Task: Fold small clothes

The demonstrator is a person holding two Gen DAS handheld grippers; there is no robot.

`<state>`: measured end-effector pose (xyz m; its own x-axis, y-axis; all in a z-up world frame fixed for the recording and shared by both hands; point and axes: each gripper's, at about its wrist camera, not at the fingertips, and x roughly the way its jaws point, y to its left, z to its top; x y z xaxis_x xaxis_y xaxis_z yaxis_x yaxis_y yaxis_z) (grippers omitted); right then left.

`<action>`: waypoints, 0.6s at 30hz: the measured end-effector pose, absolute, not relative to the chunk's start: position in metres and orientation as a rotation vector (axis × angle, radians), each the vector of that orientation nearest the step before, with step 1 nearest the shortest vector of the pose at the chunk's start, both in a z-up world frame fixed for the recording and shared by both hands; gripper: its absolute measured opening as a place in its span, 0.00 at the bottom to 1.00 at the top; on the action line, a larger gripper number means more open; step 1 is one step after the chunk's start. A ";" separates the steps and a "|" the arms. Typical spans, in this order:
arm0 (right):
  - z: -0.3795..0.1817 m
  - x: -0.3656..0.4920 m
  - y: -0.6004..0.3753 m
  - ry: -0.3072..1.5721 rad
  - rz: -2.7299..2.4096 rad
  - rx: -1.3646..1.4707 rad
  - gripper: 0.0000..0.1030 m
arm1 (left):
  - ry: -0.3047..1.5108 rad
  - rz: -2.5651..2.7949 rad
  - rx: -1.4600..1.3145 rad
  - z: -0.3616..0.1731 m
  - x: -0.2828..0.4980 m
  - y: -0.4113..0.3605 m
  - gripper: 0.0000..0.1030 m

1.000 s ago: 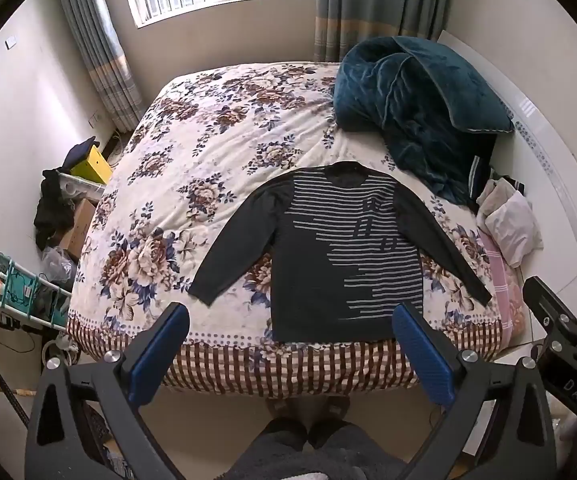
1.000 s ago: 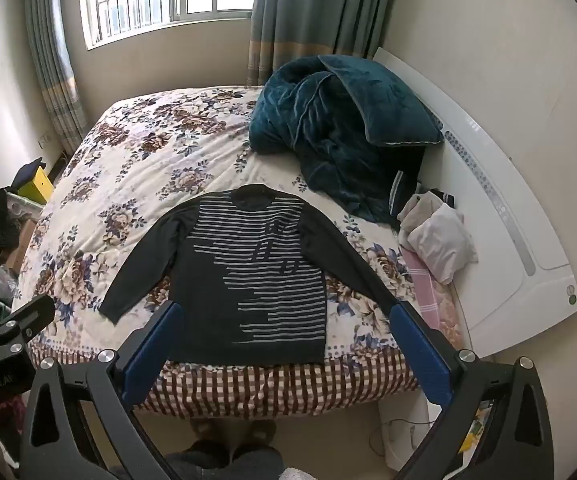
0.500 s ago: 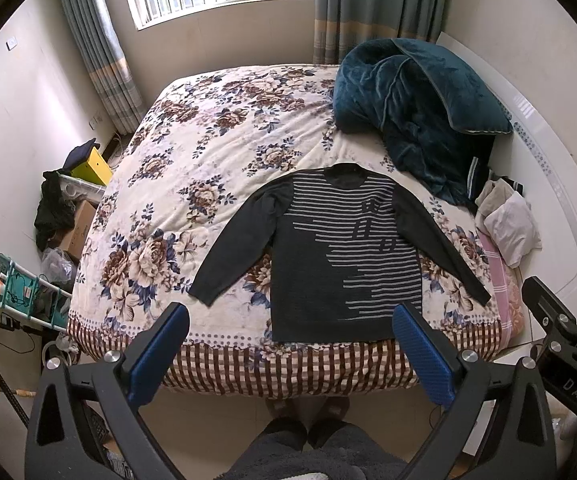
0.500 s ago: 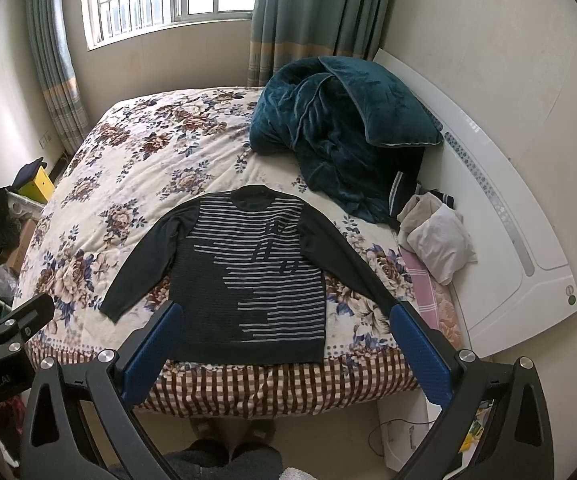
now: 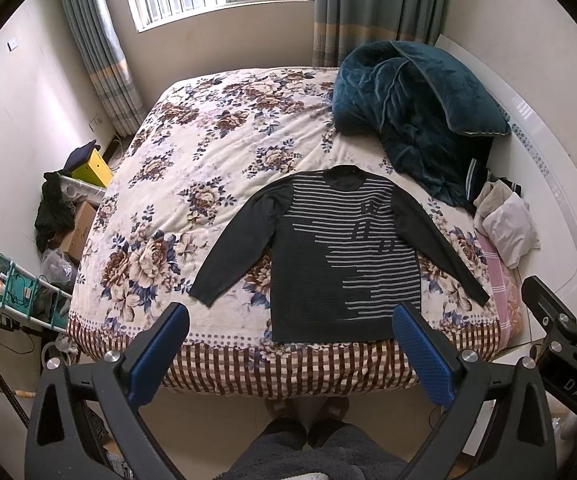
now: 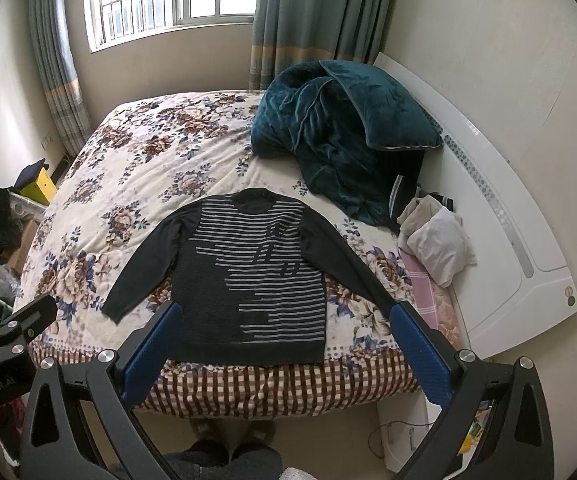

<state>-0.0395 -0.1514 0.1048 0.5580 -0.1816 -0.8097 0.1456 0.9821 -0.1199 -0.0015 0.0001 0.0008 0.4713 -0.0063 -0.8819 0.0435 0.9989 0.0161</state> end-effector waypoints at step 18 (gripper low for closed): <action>0.110 -0.039 -0.150 0.954 -0.197 -0.050 1.00 | 1.074 -0.032 0.037 0.001 -0.002 0.000 1.00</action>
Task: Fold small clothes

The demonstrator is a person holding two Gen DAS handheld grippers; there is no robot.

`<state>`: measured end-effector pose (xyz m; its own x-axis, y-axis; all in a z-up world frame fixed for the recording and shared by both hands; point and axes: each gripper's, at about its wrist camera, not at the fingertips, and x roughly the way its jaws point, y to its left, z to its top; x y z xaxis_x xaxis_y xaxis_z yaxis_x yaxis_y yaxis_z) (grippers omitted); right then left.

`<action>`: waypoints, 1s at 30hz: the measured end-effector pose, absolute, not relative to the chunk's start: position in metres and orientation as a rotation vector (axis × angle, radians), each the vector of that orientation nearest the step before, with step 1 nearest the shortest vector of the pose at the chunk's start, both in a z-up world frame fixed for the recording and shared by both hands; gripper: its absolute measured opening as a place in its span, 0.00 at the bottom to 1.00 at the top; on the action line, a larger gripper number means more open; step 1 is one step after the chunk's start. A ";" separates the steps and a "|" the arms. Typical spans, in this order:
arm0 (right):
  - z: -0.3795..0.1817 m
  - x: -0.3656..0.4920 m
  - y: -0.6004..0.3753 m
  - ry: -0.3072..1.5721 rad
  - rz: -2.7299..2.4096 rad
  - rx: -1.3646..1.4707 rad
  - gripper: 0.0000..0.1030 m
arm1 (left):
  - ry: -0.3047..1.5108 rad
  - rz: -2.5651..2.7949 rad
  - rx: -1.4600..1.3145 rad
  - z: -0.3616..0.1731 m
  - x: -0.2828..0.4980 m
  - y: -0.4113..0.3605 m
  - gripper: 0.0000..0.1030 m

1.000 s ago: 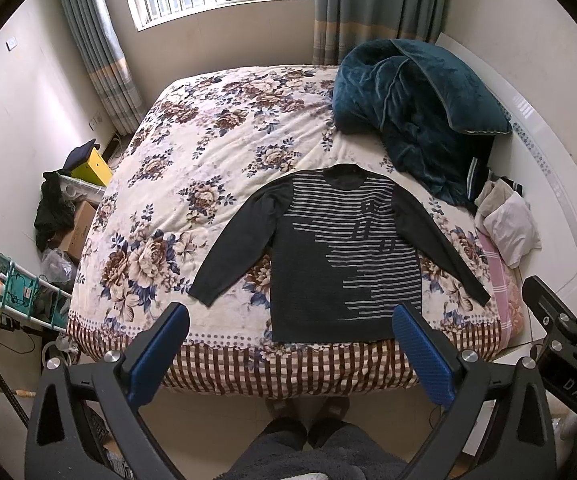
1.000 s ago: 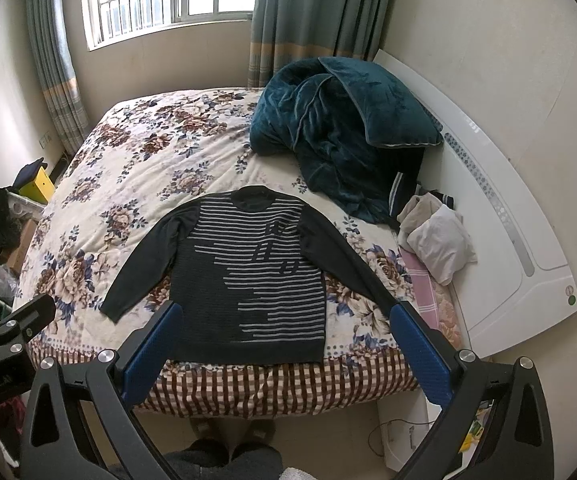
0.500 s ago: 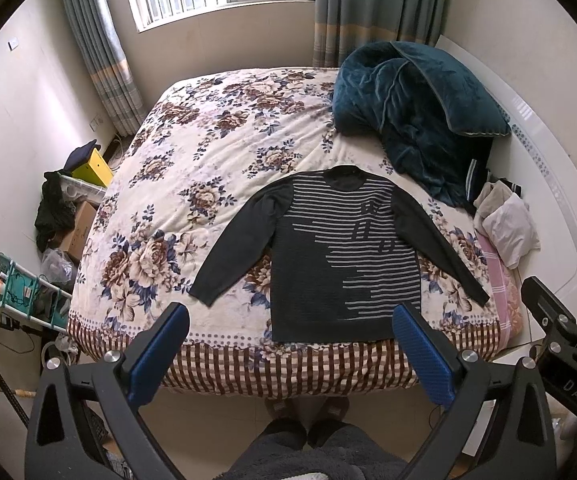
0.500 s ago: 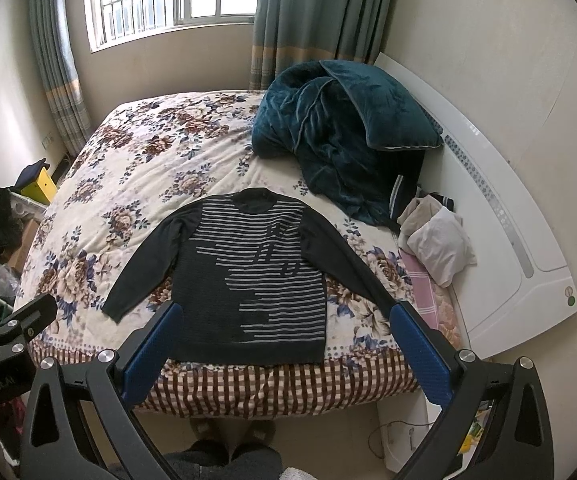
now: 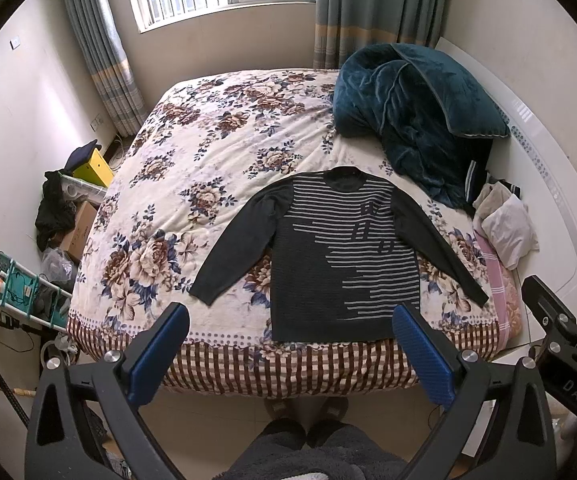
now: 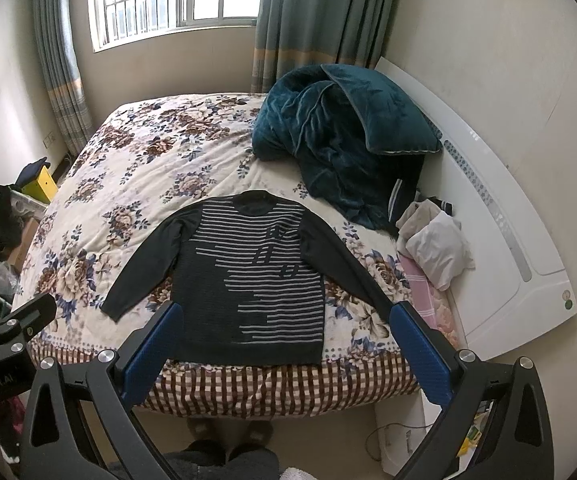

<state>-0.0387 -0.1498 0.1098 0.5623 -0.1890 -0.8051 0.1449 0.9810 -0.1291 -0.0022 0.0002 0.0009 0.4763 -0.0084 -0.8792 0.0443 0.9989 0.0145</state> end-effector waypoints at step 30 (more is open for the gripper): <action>0.120 -0.049 -0.143 0.954 -0.191 -0.049 1.00 | 1.075 -0.033 0.038 0.002 -0.006 -0.006 1.00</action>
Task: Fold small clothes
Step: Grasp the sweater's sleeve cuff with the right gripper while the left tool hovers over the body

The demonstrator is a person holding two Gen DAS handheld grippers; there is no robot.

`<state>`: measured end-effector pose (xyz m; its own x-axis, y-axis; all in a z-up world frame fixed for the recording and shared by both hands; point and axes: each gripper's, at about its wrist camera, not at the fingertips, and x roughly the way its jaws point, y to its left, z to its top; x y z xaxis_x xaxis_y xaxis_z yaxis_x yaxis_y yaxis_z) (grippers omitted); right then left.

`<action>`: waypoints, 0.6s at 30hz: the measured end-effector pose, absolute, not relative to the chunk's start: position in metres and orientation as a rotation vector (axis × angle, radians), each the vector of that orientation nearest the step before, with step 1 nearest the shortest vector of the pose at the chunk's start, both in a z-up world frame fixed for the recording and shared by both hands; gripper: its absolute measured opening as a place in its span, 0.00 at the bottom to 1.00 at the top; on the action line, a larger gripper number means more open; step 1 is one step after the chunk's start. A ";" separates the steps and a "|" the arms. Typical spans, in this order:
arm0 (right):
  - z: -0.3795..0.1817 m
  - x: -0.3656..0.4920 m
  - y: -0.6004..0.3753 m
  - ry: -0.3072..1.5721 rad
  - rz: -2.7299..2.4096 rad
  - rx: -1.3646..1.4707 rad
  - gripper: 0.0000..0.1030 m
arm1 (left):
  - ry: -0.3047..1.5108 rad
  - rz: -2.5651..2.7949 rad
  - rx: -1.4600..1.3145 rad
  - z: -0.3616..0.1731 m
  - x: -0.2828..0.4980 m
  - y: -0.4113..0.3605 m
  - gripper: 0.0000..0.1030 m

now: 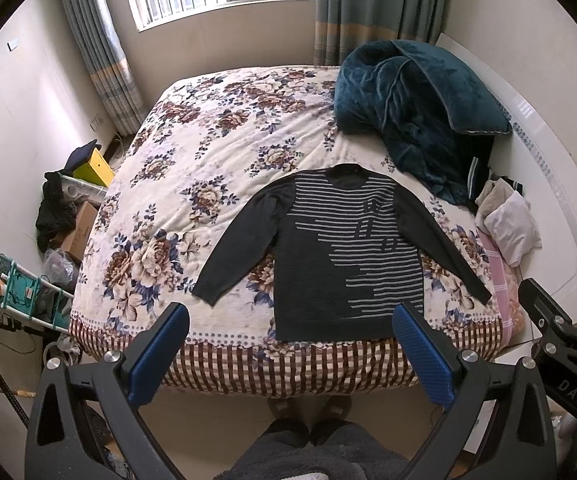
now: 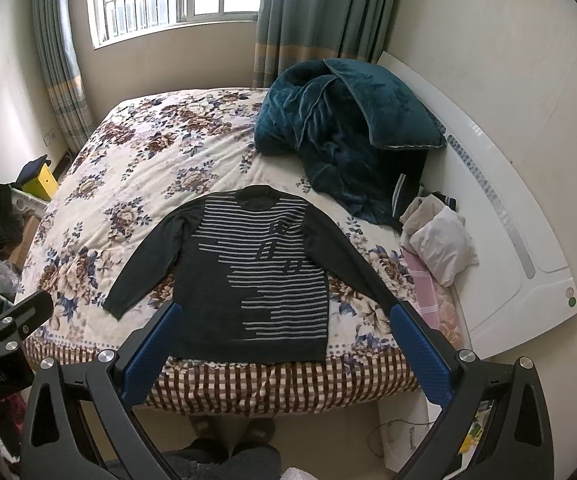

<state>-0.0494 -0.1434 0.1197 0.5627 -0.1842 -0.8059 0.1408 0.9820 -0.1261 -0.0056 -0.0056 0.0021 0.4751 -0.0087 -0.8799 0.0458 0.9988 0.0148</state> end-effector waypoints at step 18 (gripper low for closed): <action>-0.083 0.019 -0.287 1.128 -0.559 0.331 1.00 | 1.047 0.039 0.223 -0.141 0.151 -0.053 1.00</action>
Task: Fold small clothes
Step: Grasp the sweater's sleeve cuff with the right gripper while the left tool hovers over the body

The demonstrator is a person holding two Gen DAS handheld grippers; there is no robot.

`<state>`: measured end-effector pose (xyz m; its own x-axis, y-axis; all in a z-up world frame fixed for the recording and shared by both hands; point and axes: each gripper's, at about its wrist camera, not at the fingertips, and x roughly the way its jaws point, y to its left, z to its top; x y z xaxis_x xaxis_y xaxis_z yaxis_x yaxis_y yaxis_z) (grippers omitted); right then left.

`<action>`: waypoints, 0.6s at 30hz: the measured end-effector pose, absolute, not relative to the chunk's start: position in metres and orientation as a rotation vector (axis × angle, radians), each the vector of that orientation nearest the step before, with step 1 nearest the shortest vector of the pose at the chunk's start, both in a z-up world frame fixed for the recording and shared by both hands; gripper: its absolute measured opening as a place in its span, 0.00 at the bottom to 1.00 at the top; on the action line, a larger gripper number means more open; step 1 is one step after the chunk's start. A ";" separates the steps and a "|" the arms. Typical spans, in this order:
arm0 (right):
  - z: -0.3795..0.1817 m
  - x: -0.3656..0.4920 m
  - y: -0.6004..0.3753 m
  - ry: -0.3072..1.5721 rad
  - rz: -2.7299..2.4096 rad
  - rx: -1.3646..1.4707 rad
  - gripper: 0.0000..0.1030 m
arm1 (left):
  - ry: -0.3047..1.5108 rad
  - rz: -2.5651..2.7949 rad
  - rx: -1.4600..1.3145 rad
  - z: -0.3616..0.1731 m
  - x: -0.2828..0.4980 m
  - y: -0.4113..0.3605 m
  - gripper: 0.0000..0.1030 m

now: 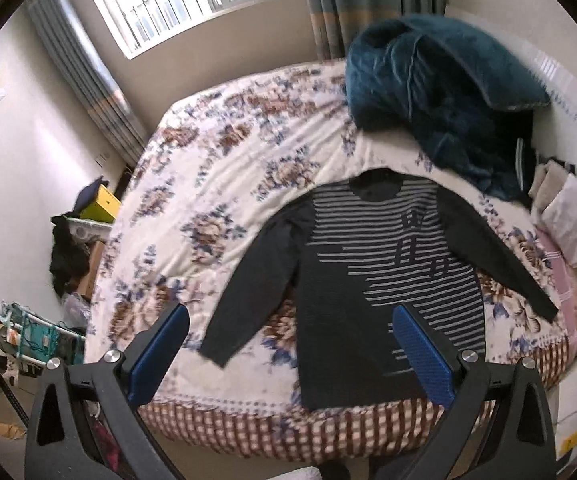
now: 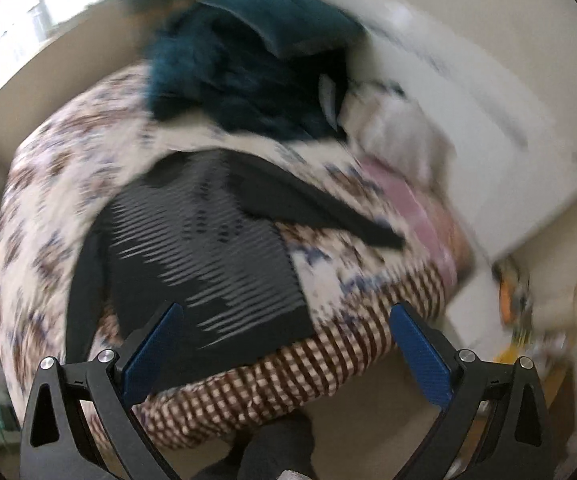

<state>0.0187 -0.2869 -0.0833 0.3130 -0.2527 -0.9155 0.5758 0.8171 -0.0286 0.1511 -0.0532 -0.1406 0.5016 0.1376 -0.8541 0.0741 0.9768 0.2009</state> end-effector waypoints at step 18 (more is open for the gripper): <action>-0.459 0.041 -0.680 1.250 -0.951 0.968 0.87 | 1.365 0.130 0.368 -0.422 0.282 -0.219 1.00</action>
<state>0.0407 -0.6805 -0.4594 0.0788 -0.0449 -0.9959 0.9479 0.3126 0.0609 0.2815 -0.2190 -0.4217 0.2072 0.3018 -0.9306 0.1212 0.9360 0.3305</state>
